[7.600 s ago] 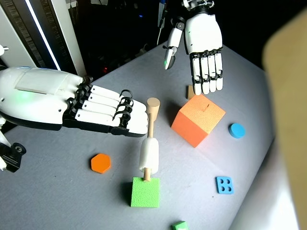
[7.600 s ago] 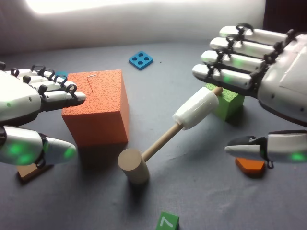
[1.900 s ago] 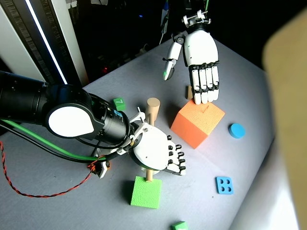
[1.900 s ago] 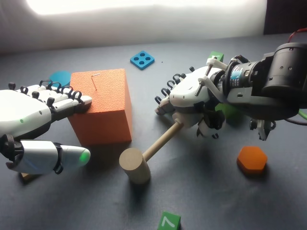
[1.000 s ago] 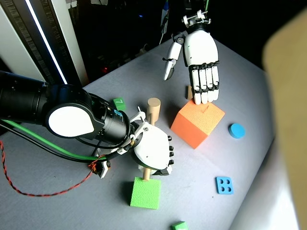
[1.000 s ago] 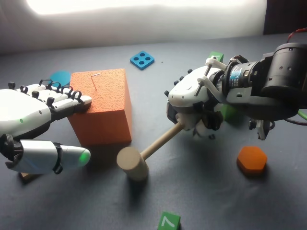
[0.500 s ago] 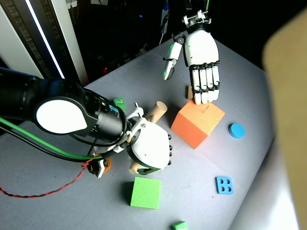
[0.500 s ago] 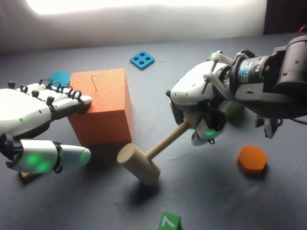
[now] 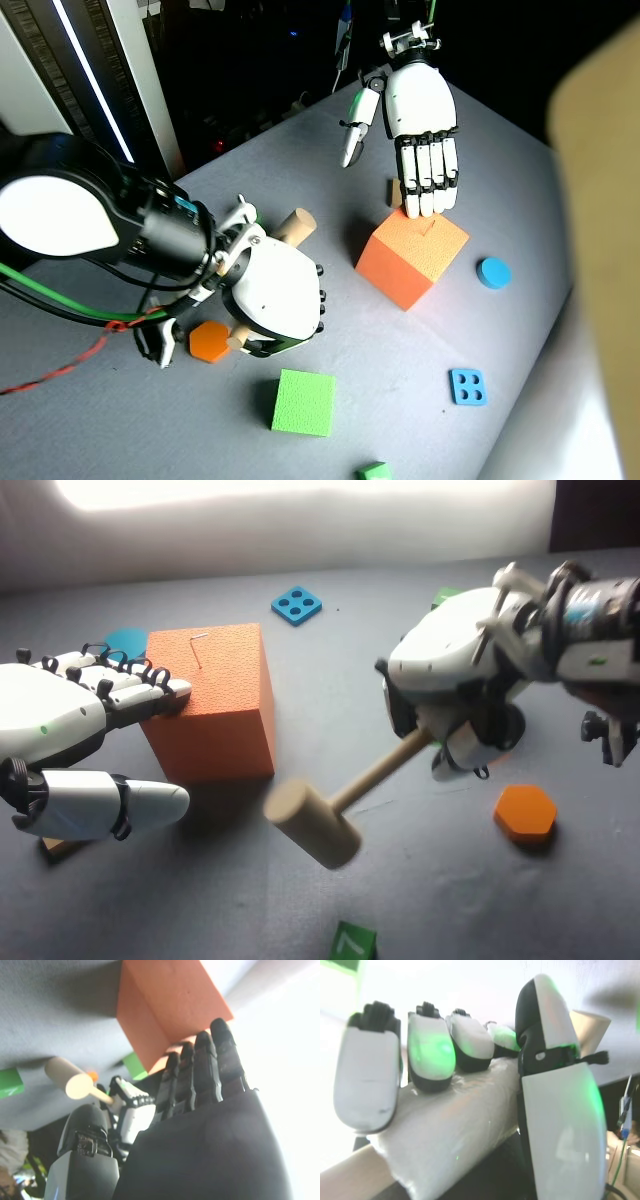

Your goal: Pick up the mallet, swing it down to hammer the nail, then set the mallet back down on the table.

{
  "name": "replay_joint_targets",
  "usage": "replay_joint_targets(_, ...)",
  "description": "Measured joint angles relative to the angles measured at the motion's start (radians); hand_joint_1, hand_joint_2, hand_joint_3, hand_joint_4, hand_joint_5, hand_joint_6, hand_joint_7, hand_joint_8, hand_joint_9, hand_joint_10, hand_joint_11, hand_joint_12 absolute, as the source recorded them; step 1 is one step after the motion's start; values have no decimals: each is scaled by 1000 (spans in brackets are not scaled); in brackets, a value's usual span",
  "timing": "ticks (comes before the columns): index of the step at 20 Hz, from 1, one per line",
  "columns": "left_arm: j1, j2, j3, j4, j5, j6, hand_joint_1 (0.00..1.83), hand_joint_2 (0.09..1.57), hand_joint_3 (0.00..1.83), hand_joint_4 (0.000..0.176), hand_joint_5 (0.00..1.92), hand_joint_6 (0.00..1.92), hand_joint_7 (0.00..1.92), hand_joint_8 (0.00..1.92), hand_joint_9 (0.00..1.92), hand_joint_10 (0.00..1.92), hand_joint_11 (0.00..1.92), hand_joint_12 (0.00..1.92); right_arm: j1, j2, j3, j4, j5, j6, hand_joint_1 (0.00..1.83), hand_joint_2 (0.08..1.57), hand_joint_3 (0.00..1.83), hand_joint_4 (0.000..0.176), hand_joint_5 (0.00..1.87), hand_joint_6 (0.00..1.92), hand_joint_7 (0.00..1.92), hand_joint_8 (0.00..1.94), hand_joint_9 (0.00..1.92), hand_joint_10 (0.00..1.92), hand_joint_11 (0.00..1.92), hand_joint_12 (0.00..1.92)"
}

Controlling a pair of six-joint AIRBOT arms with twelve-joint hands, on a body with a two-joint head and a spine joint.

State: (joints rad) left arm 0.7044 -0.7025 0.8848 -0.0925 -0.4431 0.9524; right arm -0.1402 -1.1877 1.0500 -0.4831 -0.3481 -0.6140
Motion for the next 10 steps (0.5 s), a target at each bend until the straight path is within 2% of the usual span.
replay_joint_targets(2,0,0,0,0,0,0,0,1207,0,0,147,0,158,0,150,0,0,379,43,52,-58,0,0,47,1260,1333,0,176,1383,1921,1663,1941,1758,1921,1893,1921)
replay_joint_targets(5,0,0,0,0,0,0,0,1216,3,0,160,4,172,4,166,5,0,387,100,90,-92,-3,-2,97,1200,1360,5,176,1436,1921,1668,1941,1759,1921,1897,1921)
replay_joint_targets(6,0,0,0,0,0,0,0,1217,3,0,164,5,171,3,165,4,0,387,113,92,-96,-54,0,123,1236,1359,3,176,1445,1921,1672,1941,1767,1921,1903,1921)
replay_joint_targets(8,0,0,3,3,0,0,0,1215,1,0,154,0,157,0,142,0,0,370,117,93,-100,-341,6,356,1216,1358,2,176,1438,1921,1665,1941,1755,1921,1896,1921)
replay_joint_targets(9,0,0,3,3,0,0,0,1216,1,0,149,0,147,0,132,0,0,367,116,95,-100,-546,6,545,1212,1367,6,176,1432,1921,1658,1941,1754,1921,1901,1921)
replay_joint_targets(10,0,0,3,3,0,0,0,1216,1,0,147,0,140,0,124,0,0,363,116,97,-100,-690,3,674,1211,1370,7,176,1431,1921,1657,1941,1754,1921,1902,1921)
